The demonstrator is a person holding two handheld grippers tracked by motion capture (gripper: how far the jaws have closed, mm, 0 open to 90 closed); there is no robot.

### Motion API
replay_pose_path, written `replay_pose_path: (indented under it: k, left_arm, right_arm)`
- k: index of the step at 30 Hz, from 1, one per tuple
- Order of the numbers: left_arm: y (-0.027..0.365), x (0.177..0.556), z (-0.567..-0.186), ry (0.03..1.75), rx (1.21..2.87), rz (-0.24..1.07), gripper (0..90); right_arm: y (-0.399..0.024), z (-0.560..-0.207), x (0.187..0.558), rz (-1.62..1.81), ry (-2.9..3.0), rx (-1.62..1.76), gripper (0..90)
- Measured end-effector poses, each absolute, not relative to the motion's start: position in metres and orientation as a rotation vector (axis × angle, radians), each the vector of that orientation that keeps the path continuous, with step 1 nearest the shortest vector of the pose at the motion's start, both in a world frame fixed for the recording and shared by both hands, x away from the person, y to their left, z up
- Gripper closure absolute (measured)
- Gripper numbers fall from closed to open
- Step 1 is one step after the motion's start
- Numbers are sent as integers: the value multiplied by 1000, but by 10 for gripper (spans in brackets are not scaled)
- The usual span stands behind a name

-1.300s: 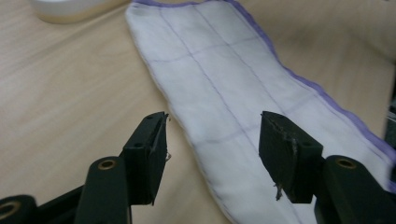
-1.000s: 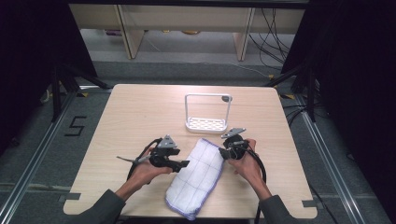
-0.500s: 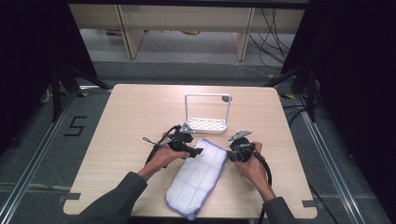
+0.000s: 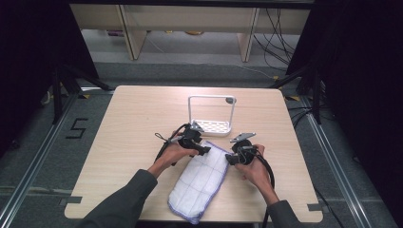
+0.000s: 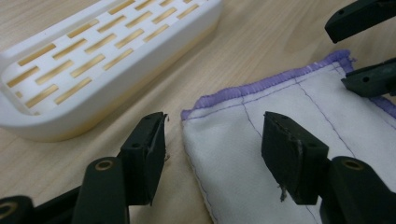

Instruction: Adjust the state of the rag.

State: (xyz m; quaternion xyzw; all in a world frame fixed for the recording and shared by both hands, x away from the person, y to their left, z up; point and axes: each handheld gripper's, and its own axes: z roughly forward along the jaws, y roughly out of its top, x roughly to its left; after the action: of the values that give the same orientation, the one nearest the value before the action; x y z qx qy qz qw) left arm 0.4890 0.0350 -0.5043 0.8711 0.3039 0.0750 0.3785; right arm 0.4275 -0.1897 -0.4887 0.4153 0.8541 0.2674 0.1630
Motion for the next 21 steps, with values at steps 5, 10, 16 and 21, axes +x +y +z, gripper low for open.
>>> replay_pose_path:
  k: [5, 10, 16, 21]
  left_arm:
    - [34, 491, -509, 775, 2226, 183, 431]
    - [33, 491, -509, 733, 2243, 183, 528]
    - [32, 489, -509, 697, 2235, 188, 685]
    - [32, 489, -509, 697, 2238, 192, 785]
  right_arm:
    - [-186, -494, 428, 735, 2444, 1189, 519]
    - [-187, -495, 428, 741, 2446, 1180, 539]
    - [-188, -495, 426, 784, 2464, 1216, 627]
    - [-195, -498, 428, 868, 2468, 1289, 690]
